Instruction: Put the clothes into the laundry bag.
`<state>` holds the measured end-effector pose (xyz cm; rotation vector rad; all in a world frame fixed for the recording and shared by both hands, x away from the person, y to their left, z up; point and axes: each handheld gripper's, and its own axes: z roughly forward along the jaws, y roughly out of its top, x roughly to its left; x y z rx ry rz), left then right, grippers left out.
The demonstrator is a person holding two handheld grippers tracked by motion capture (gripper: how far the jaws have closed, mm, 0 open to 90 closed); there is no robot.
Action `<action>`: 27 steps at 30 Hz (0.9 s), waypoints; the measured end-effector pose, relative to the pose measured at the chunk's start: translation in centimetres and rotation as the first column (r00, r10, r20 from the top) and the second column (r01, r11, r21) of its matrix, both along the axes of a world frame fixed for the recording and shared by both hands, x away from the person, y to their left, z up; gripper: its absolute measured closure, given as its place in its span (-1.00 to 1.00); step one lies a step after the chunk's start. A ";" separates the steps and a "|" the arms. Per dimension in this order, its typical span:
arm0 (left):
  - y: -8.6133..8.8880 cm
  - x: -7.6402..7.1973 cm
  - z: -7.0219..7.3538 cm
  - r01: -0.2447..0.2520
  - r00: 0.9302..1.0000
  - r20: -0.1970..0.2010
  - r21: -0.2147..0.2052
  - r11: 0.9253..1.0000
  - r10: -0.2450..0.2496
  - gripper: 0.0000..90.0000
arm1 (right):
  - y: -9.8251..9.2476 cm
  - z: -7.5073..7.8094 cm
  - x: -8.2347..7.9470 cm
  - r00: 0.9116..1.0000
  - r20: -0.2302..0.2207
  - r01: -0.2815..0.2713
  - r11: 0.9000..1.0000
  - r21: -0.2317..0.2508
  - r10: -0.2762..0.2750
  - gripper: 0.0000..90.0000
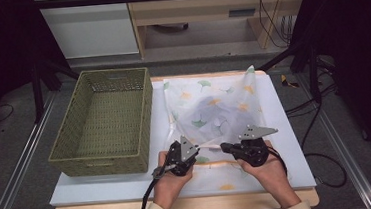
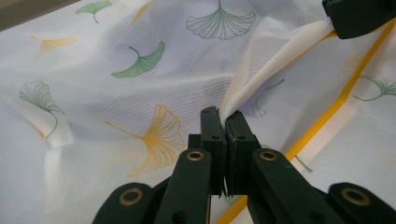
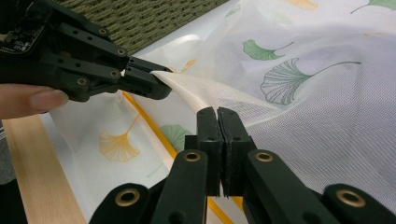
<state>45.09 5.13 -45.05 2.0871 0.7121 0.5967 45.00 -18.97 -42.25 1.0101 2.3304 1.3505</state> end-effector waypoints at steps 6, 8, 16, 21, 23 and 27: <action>0.0 -0.3 -0.5 0.013 1.000 -0.018 0.014 1.000 -0.013 0.94 | -0.1 -0.5 -0.2 1.000 -0.012 -0.006 1.000 -0.018 0.006 0.98; 0.0 -0.5 -0.7 0.014 1.000 -0.023 0.009 1.000 -0.014 0.94 | -0.1 -0.7 -0.3 1.000 -0.022 -0.007 1.000 -0.019 0.007 0.98; 0.1 -1.3 -1.0 0.036 0.999 -0.042 0.007 0.999 -0.035 0.95 | -0.2 -1.2 -0.7 0.999 -0.038 -0.017 0.999 -0.037 0.015 0.98; 0.0 -1.8 -1.3 0.037 0.998 -0.058 0.011 0.999 -0.037 0.95 | -0.1 -1.7 -1.0 0.998 -0.053 -0.025 0.998 -0.058 0.022 0.98; -0.1 -1.9 -1.4 0.042 0.997 -0.064 0.013 0.999 -0.041 0.95 | -0.2 -1.9 -1.1 0.998 -0.055 -0.030 0.997 -0.071 0.026 0.98; -0.3 -1.9 -1.6 0.040 0.997 -0.071 0.018 0.999 -0.039 0.94 | -0.2 -2.3 -1.0 0.998 -0.067 -0.027 0.996 -0.083 0.022 0.97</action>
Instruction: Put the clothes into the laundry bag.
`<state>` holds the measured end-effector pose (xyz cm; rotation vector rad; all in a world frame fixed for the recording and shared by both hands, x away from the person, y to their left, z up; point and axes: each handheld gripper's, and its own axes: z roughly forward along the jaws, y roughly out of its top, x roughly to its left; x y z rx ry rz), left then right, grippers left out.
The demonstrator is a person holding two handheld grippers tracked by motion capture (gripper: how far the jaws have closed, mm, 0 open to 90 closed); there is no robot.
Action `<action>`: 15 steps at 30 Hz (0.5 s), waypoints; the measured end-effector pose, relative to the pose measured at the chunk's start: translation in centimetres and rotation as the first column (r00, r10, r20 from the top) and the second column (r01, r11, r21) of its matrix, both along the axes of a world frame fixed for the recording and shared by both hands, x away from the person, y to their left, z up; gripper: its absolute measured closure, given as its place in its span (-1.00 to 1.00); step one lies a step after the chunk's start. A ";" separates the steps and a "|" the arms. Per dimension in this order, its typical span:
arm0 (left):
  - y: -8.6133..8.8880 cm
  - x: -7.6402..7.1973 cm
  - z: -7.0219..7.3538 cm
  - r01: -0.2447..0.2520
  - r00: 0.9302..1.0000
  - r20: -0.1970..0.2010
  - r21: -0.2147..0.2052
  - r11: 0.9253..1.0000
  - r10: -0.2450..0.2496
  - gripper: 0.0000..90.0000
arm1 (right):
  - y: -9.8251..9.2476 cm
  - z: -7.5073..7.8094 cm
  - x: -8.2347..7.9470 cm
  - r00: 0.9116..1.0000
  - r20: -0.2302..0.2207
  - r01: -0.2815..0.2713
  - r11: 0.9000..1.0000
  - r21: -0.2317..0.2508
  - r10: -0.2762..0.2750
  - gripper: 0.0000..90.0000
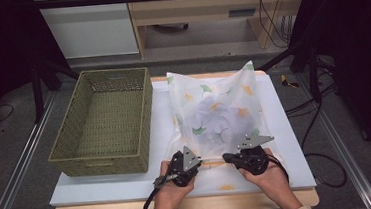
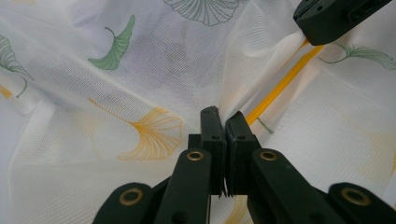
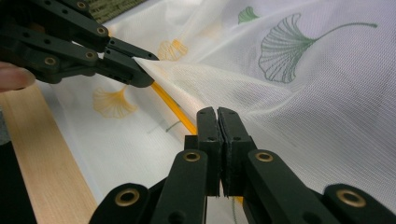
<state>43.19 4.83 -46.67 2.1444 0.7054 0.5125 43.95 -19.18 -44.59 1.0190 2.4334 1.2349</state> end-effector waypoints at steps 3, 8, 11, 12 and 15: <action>-0.1 -0.1 -0.2 0.005 1.000 0.000 0.003 1.000 -0.005 0.91 | 0.0 -0.3 0.0 1.000 -0.004 0.003 1.000 -0.017 -0.003 0.97; 0.1 -0.5 0.0 0.007 1.000 0.012 -0.014 1.000 -0.007 0.61 | 0.0 -0.7 0.0 1.000 -0.018 0.004 1.000 -0.020 -0.004 0.97; 0.1 -1.0 0.3 0.008 1.000 0.029 -0.036 0.999 -0.007 0.30 | 0.0 -0.9 0.1 1.000 -0.022 0.000 0.999 -0.032 -0.001 0.97; 0.2 -1.2 0.5 0.004 0.999 0.036 -0.048 0.999 -0.002 0.20 | 0.0 -1.0 0.0 1.000 -0.021 -0.001 0.999 -0.038 0.000 0.97; 0.5 -1.6 1.3 -0.002 0.999 0.053 -0.080 0.997 0.006 -0.06 | -0.1 -1.1 0.1 1.000 -0.028 0.001 0.999 -0.039 -0.002 0.97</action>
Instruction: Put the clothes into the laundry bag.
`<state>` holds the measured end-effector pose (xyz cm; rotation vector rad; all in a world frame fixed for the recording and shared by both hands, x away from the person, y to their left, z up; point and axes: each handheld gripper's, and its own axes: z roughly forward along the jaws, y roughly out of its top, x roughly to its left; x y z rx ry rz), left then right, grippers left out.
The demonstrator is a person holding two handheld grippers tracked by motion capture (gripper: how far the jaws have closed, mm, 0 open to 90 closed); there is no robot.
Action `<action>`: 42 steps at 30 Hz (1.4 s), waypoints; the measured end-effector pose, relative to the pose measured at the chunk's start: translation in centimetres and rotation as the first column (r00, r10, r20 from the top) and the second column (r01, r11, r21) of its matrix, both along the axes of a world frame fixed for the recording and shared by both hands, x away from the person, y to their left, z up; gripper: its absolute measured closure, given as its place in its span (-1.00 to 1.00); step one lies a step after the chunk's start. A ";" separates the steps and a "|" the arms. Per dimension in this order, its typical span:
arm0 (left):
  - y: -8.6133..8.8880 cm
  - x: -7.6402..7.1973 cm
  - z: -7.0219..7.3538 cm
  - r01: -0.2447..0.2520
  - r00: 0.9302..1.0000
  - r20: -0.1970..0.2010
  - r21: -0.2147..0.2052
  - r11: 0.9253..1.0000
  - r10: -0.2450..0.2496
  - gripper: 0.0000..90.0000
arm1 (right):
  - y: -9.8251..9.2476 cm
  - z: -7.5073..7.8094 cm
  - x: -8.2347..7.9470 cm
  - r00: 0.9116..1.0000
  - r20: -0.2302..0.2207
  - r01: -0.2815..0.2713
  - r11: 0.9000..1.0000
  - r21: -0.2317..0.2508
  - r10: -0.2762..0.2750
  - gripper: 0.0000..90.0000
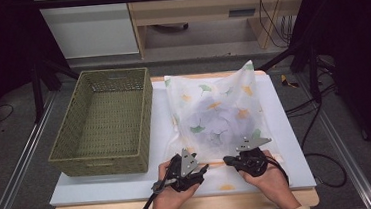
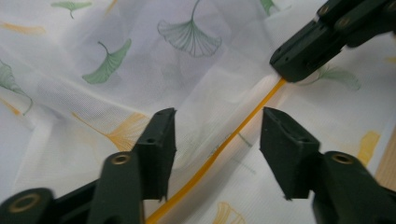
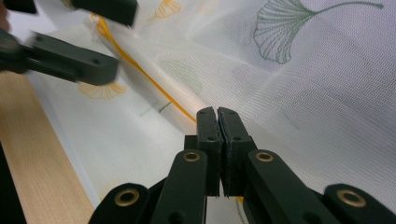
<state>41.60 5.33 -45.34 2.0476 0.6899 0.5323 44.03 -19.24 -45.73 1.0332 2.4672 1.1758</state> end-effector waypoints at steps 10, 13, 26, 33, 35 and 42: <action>3.4 -1.4 2.9 -0.101 0.995 0.010 -0.112 0.989 0.103 -0.57 | -0.2 -0.3 0.2 1.000 -0.007 0.002 1.000 -0.005 -0.002 0.97; 4.7 -2.2 3.1 -0.116 0.993 0.015 -0.124 0.985 0.119 -0.60 | -0.2 -0.4 0.3 1.000 -0.009 0.003 1.000 -0.007 -0.003 0.97; 8.8 -5.3 2.1 -0.196 0.979 0.035 -0.076 0.978 0.200 -0.38 | -0.4 -0.5 0.4 1.000 -0.009 0.018 1.000 -0.006 -0.018 0.97; 9.2 -5.4 1.2 -0.239 0.971 0.015 -0.037 0.970 0.240 -0.18 | -0.3 -0.7 0.6 1.000 -0.013 0.016 1.000 -0.006 -0.016 0.96; 9.3 -5.2 0.9 -0.240 0.971 0.003 -0.020 0.971 0.240 -0.13 | -0.3 -0.7 0.6 1.000 -0.016 0.014 1.000 -0.004 -0.014 0.96; 9.1 -5.0 0.4 -0.257 0.966 -0.010 0.017 0.966 0.257 -0.02 | -0.2 -0.8 0.6 1.000 -0.016 0.012 1.000 -0.004 -0.012 0.96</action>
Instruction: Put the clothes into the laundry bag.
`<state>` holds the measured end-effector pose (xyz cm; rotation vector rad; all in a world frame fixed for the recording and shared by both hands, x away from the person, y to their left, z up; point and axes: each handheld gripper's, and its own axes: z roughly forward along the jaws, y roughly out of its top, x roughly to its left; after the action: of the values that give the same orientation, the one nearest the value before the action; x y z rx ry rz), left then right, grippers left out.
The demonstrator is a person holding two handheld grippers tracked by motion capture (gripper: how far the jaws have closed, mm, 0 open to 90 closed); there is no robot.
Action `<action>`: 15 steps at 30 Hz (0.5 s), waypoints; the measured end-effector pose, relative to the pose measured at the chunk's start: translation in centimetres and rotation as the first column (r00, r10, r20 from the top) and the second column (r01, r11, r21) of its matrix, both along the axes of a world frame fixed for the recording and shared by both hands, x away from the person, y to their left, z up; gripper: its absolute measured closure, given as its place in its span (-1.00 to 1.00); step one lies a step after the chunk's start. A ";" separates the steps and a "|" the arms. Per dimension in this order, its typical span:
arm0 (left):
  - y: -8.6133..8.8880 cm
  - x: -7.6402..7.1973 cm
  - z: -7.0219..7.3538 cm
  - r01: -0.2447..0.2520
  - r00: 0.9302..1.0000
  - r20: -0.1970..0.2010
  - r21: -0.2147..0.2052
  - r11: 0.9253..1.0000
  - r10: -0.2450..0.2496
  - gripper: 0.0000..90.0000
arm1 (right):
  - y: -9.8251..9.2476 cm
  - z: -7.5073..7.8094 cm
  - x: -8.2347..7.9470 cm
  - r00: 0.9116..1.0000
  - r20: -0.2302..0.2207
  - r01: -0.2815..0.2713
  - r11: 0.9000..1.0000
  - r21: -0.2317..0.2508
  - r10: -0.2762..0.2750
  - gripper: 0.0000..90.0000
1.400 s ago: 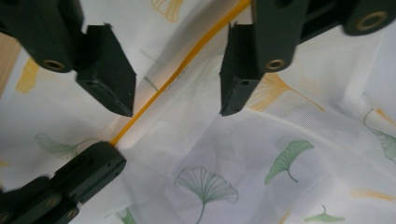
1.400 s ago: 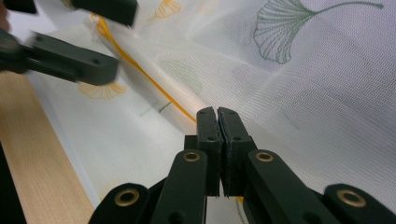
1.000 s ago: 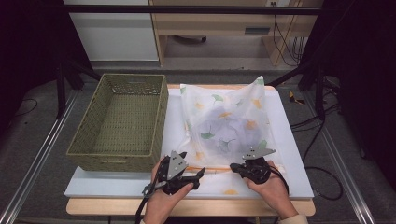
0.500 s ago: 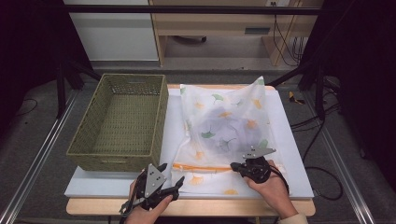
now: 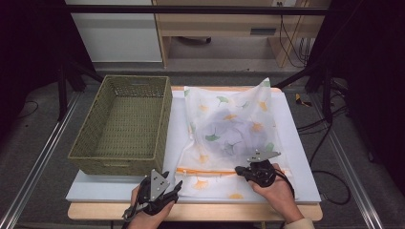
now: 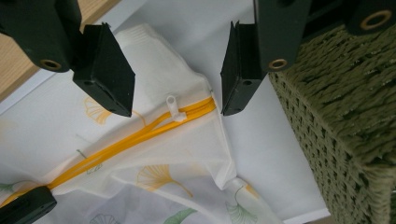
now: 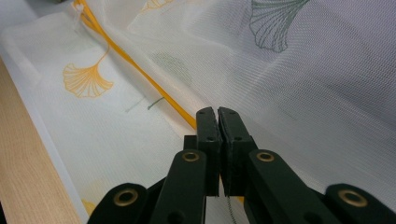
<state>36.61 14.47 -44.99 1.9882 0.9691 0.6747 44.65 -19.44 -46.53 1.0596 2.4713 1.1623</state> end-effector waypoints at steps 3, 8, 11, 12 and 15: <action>-0.2 0.1 -0.4 0.001 1.000 -0.015 0.008 1.000 -0.001 -0.02 | 0.0 -0.1 0.0 1.000 -0.002 0.000 1.000 -0.001 0.000 0.95; -0.2 0.4 -0.5 -0.006 1.000 -0.013 0.015 1.000 0.006 -0.03 | 0.0 -0.1 0.0 1.000 0.003 -0.001 1.000 0.001 0.001 0.92; 0.0 0.5 -0.6 -0.011 1.000 -0.016 0.007 1.000 0.011 -0.03 | 0.0 0.0 0.0 1.000 0.004 -0.004 1.000 0.005 0.003 0.90; 0.0 0.5 -0.6 -0.011 1.000 -0.015 0.009 1.000 0.011 -0.02 | 0.0 0.0 0.0 1.000 0.003 -0.004 1.000 0.006 0.004 0.86; -0.1 0.5 -0.7 -0.012 1.000 -0.013 0.016 1.000 0.012 -0.01 | 0.1 0.0 -0.1 1.000 0.007 0.002 1.000 0.006 -0.002 0.80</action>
<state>37.14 14.34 -45.72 2.0043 0.9870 0.6791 44.58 -19.35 -46.51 1.0572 2.4621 1.1722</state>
